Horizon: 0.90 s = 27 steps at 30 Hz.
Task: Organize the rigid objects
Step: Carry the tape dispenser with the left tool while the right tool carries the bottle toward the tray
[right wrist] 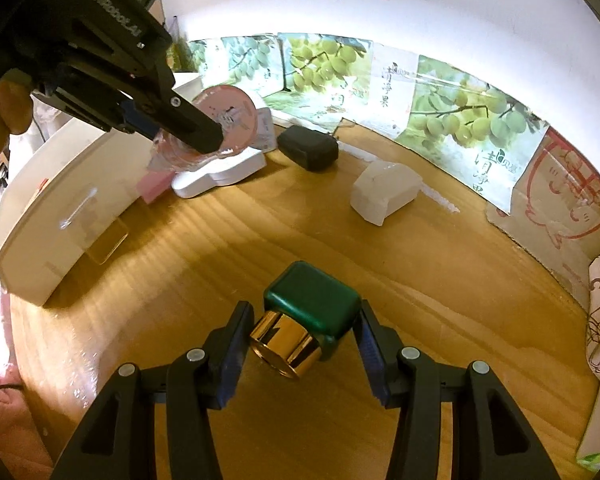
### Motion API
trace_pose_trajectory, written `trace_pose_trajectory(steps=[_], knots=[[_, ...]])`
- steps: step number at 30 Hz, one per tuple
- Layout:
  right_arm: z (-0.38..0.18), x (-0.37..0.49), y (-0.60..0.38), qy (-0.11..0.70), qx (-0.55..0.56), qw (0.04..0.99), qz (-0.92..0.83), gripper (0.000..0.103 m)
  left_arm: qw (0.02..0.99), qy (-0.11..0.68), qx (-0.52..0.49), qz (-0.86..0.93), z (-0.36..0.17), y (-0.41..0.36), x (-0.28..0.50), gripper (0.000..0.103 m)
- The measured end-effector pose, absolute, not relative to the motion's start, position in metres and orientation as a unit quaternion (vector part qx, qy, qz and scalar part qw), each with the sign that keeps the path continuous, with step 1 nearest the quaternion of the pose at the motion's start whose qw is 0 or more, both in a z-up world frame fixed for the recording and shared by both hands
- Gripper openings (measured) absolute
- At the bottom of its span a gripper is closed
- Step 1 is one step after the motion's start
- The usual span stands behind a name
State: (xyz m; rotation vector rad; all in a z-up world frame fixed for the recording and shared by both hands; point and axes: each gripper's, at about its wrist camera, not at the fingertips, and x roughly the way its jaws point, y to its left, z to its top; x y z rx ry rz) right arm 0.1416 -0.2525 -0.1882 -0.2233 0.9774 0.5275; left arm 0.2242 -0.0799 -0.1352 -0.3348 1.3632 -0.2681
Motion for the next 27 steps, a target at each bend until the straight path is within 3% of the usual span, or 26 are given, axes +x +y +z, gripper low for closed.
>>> trace_pose_trajectory(steps=[27], knots=[[-0.124, 0.054, -0.217, 0.420, -0.115, 0.861, 0.261, 0.051, 0.811, 0.556, -0.157, -0.095, -0.068, -0.004, 0.120, 0.018]])
